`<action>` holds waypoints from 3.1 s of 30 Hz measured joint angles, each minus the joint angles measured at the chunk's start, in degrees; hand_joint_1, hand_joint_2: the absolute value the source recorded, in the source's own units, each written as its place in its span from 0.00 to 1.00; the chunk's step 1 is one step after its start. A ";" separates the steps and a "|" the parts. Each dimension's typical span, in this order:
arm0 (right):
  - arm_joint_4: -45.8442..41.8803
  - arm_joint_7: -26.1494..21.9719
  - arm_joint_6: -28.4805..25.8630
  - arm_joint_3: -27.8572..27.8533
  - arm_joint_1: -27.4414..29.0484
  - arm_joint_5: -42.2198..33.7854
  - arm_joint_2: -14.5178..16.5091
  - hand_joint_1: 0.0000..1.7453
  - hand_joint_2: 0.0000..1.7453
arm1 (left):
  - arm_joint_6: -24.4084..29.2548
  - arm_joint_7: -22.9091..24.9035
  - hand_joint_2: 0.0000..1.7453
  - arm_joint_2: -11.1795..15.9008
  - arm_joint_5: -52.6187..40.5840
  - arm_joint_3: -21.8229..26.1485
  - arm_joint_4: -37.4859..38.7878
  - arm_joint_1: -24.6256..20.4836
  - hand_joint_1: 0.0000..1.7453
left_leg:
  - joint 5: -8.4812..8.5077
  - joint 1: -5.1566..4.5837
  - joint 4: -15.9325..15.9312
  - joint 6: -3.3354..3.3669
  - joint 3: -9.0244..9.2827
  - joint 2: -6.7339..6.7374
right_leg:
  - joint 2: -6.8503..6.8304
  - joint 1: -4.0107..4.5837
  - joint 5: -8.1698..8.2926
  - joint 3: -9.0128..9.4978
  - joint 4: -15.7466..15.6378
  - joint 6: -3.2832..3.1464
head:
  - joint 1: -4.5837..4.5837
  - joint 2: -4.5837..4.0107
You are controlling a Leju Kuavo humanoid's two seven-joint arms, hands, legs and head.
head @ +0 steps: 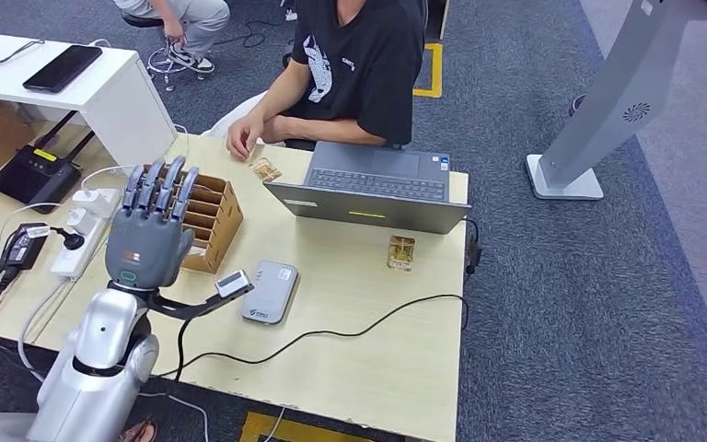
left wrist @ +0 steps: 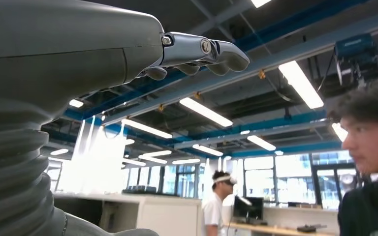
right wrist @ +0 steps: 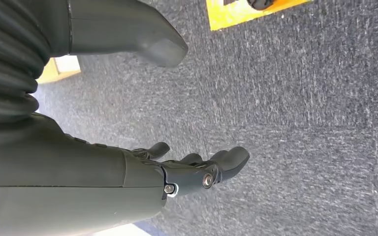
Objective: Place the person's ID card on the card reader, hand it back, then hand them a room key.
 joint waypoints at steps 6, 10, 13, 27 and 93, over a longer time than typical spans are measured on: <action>0.00 0.28 -1.00 -1.91 0.41 -0.95 0.23 0.00 1.00 | -0.33 1.96 1.00 3.56 3.31 1.08 -2.98 9.97 0.00 | -0.05 0.02 -0.03 -0.02 -0.03 0.03 | 0.01 0.03 -0.10 -0.09 0.00 -0.09 | -0.02 0.00; 0.00 0.30 -1.16 -2.74 0.52 -0.93 0.27 0.00 1.00 | -1.00 0.88 1.00 5.01 4.25 2.59 -4.17 12.76 0.00 | -0.04 0.03 -0.04 -0.03 -0.08 -0.07 | -0.13 0.04 -0.12 -0.08 0.00 -0.13 | -0.02 0.00; 0.00 0.29 -1.18 -2.90 0.52 -0.93 0.30 0.00 1.00 | -1.26 0.61 1.00 5.30 4.26 2.98 -4.78 13.55 0.00 | -0.03 0.03 -0.04 -0.04 -0.08 -0.07 | -0.13 0.04 -0.11 -0.07 0.01 -0.13 | -0.01 0.01; 0.00 0.28 -1.24 -3.37 0.51 -0.93 0.32 0.00 1.00 | -1.37 0.58 1.00 5.70 4.25 3.48 -5.47 14.13 0.00 | -0.02 0.03 -0.03 -0.05 -0.09 -0.08 | -0.13 0.04 -0.09 -0.06 0.01 -0.11 | -0.01 0.00; -0.01 0.13 1.49 -5.53 -0.33 5.59 -0.05 0.00 1.00 | -36.34 -1.84 1.00 3.27 27.58 -3.39 28.95 -17.82 0.00 | 0.26 0.07 0.01 -0.08 -0.28 -0.08 | -0.11 0.08 0.17 -0.33 0.04 -0.11 | 0.05 0.00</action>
